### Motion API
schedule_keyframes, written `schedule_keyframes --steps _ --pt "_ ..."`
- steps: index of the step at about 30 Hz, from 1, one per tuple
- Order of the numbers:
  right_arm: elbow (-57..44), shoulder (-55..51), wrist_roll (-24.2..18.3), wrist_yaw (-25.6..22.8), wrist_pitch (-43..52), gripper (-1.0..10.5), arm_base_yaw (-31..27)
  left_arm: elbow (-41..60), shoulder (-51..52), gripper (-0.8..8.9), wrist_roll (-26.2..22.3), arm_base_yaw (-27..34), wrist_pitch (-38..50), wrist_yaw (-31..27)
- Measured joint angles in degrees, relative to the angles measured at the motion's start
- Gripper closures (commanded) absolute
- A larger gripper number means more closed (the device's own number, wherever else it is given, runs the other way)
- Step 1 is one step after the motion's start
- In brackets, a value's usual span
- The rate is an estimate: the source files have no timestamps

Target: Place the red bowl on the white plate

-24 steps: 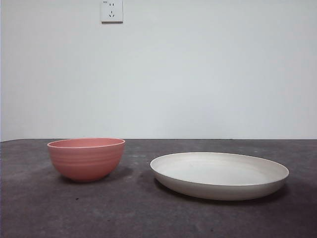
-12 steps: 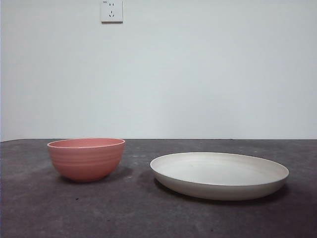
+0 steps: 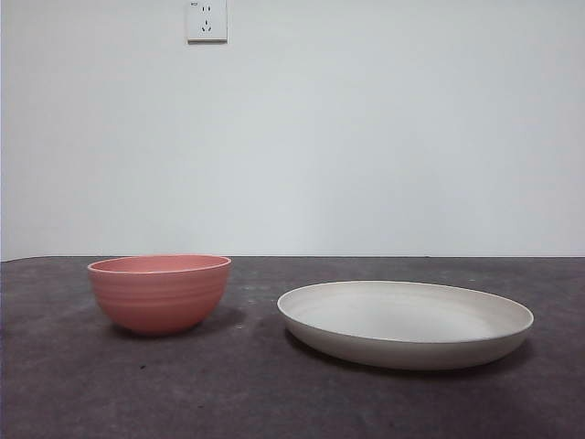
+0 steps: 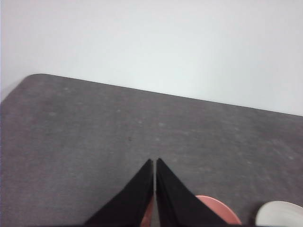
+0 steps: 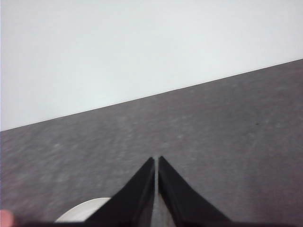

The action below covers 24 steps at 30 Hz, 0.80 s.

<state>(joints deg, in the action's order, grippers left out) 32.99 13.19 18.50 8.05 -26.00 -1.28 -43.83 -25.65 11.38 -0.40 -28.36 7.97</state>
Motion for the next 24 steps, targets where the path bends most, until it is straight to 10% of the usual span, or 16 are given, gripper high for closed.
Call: schedule_keyframes --steps 11,24 --pt "13.14 9.4 -3.87 15.78 -14.43 9.4 0.0 -12.63 -9.27 8.03 -0.9 0.0 -16.79 12.92" --pt "14.05 11.78 -3.72 23.82 -16.35 9.4 0.0 -13.55 -9.99 8.03 -0.26 -3.08 -13.46 19.32"
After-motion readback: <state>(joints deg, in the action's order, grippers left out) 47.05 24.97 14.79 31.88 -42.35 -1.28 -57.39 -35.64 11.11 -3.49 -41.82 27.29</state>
